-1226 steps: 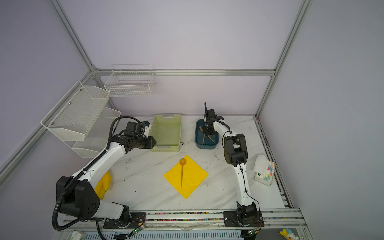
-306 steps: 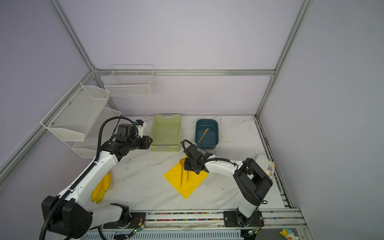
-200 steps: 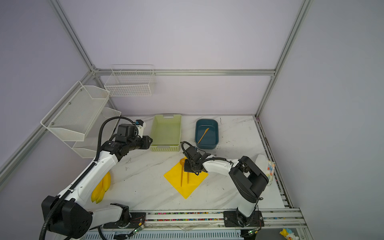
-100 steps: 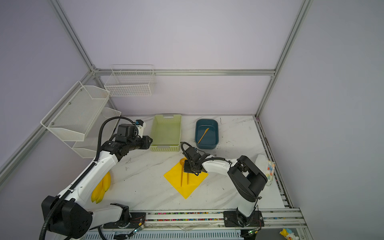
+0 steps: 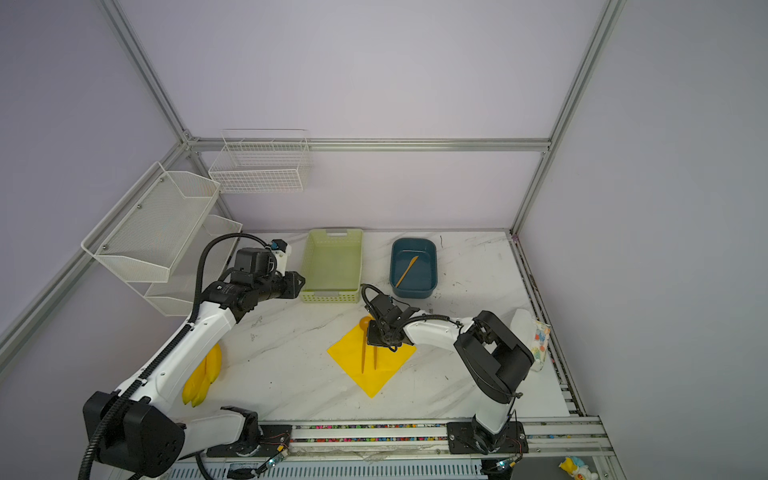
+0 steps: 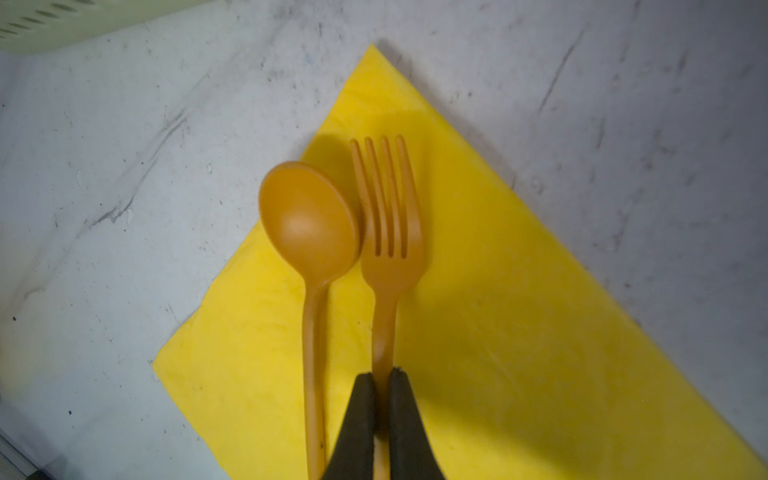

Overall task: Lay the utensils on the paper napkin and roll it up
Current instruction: 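Lower the fork with the right gripper flat onto the napkin next to the spoon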

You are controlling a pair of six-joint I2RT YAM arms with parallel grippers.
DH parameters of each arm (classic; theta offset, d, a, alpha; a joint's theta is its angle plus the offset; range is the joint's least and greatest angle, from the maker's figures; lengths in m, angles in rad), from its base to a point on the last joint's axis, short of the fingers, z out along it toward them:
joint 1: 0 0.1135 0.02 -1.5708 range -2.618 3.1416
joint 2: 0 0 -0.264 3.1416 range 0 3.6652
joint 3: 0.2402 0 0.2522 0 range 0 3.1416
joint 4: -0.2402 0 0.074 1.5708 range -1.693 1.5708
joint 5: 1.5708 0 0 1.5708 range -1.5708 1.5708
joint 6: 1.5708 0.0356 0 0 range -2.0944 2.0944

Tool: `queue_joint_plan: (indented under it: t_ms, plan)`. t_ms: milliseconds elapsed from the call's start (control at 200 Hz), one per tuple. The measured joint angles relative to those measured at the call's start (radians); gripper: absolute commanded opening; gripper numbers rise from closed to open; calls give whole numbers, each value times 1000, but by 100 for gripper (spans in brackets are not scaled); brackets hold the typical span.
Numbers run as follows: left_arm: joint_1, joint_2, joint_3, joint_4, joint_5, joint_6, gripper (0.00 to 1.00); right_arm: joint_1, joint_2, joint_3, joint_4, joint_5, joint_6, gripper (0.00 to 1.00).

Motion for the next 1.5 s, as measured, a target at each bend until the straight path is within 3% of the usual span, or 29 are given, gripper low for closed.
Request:
queue_joint_plan:
  t_ms: [595, 1500]
  plan:
    - [0, 0, 0, 0, 0, 0, 34, 5, 8, 0, 9, -21, 5, 0]
    - [0, 0, 0, -1, -8, 0, 35, 4, 8, 0, 9, -48, 41, 16]
